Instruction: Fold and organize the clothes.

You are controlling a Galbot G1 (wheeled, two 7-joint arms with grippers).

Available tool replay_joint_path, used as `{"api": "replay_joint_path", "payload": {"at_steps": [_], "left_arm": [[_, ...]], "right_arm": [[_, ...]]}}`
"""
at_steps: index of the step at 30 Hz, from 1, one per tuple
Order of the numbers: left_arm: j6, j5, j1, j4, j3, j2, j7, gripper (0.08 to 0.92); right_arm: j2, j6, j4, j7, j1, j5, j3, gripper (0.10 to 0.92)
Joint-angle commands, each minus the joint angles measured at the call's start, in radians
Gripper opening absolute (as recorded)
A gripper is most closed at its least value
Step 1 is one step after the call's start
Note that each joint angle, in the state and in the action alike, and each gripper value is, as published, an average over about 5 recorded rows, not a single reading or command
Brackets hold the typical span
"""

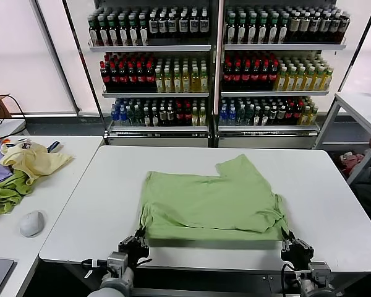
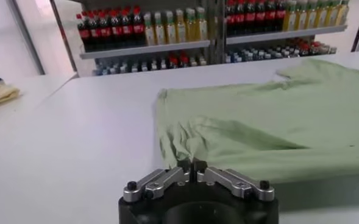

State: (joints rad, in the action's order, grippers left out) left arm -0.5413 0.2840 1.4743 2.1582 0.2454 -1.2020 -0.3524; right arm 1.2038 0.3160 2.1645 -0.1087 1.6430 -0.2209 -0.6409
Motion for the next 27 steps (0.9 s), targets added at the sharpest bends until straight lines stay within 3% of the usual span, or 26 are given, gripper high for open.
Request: {"api": "replay_joint_path", "payload": {"at_steps": [1,8,16,21,27], "left_arm": [[0.038,0.019,0.061,0.112,0.098,0.039,0.029,0.235],[0.066,0.068,-0.182,-0.059,0.055,0.039,0.02,0.434],[0.03,0.129,-0.521,-0.36,-0.103,0.0,-0.024,0.668],[0.021,0.143,-0.696,-0.556,-0.166,-0.04,-0.04,0.795],[0.018,0.144,-0.84,-0.728,-0.199,-0.084,-0.055,0.822]], "right_arm": [[-0.005,-0.038,0.058,-0.013,-0.018,-0.006,-0.007,0.368],[-0.062,0.028,-0.079,-0.057,-0.305,-0.094,0.064,0.567],[-0.101,0.126,-0.396,-0.085,-0.69,-0.178,0.217,0.787],[-0.09,0.158,-0.572,-0.076,-0.868,-0.187,0.317,0.821],[-0.053,0.165,-0.764,-0.062,-1.004,-0.183,0.388,0.823]]}}
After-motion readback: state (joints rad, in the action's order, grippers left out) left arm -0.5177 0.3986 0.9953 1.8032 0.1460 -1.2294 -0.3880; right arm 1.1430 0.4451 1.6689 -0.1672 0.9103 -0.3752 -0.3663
